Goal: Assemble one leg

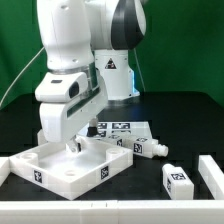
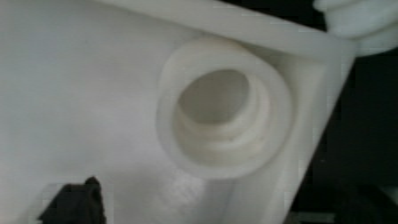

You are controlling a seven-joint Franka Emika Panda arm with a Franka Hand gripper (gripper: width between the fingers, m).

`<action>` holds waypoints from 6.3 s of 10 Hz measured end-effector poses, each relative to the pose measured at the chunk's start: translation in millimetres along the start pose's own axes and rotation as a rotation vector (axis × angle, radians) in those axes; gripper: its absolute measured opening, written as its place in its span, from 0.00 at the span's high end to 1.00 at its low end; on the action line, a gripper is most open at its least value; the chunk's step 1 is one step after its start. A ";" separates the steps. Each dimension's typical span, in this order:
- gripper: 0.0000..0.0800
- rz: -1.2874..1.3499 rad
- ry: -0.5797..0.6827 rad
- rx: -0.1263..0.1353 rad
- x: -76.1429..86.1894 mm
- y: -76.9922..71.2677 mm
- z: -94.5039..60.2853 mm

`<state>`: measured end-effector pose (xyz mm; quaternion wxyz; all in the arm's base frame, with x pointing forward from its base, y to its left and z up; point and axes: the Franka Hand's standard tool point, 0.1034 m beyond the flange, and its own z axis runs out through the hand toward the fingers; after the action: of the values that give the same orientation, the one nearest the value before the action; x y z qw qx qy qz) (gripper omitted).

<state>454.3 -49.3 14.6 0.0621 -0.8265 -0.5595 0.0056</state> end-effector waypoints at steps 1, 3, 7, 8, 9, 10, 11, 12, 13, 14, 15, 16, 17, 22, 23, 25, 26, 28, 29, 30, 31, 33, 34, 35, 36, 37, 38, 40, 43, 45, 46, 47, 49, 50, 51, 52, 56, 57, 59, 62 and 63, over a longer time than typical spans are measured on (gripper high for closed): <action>0.19 0.000 -0.001 0.008 0.0 -1.4 4.6; 0.19 0.001 0.001 0.000 0.2 1.4 4.7; 0.45 0.003 0.000 0.002 -0.8 1.2 5.2; 0.68 0.004 0.000 0.002 -1.0 1.0 5.5; 0.85 0.004 0.000 0.003 -1.1 0.9 5.7; 0.85 0.005 0.000 -0.003 -1.4 2.4 4.8; 0.93 0.005 0.000 -0.010 -1.2 3.7 4.2; 0.93 0.000 0.000 -0.011 -1.3 4.1 4.0; 0.93 -0.045 -0.007 -0.018 -1.1 6.4 2.8; 0.93 -0.118 -0.017 -0.025 0.3 10.2 1.0; 0.93 -0.187 -0.027 -0.035 2.4 16.4 -0.9; 0.93 -0.240 -0.037 -0.040 3.9 21.9 -0.6; 0.93 -0.283 -0.045 -0.046 4.9 28.9 0.6; 0.93 -0.339 -0.040 -0.080 27.8 56.7 0.3; 0.93 -0.342 -0.037 -0.080 33.2 56.6 0.7; 0.93 -0.349 -0.030 -0.081 40.4 55.6 1.3; 0.93 -0.346 -0.028 -0.081 43.4 54.7 1.5; 0.83 -0.320 -0.018 -0.082 53.1 52.1 1.3; 0.83 -0.304 -0.017 -0.084 54.4 52.1 0.6; 0.60 -0.292 -0.017 -0.085 55.0 52.1 -0.2; 0.35 -0.279 -0.017 -0.091 56.3 52.0 -4.3; 0.24 -0.233 -0.017 -0.110 55.5 51.1 -19.6; 0.20 -0.200 -0.017 -0.128 52.5 54.1 -31.0; 0.20 -0.168 -0.017 -0.145 47.4 56.8 -40.5; 0.19 -0.119 -0.017 -0.160 40.8 56.5 -49.5; 0.19 -0.081 -0.018 -0.165 35.8 54.9 -54.3; 0.19 -0.077 -0.017 -0.160 37.2 54.0 -51.4; 0.19 -0.048 -0.014 -0.159 37.0 53.8 -50.7; 0.19 0.182 0.006 -0.159 36.7 53.6 -50.3; 0.19 0.545 0.045 -0.161 33.5 52.6 -49.9; 0.19 0.642 0.061 -0.169 38.2 50.8 -48.4; 0.19 0.657 0.068 -0.173 36.9 48.7 -45.6; 0.19 0.783 0.089 -0.160 38.6 48.0 -45.3; 0.19 0.861 0.101 -0.152 39.8 47.5 -45.0; 0.19 0.944 0.115 -0.145 40.0 47.5 -45.1; 0.19 1.067 0.130 -0.133 37.2 47.9 -45.2; 0.19 1.590 0.178 -0.069 35.1 34.6 -36.7; 0.19 1.643 0.184 -0.056 38.1 33.6 -36.3; 0.19 1.726 0.196 -0.038 40.3 32.9 -35.9; 0.19 1.839 0.214 -0.030 37.0 27.1 -26.9; 0.19 1.831 0.183 0.002 37.8 25.2 -26.8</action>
Offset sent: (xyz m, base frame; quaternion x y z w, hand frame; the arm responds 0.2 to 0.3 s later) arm 0.0047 0.0018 -0.0046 0.0061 0.0087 0.0055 0.9999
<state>493.9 -26.1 40.8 0.0782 -0.9440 0.3203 -0.0121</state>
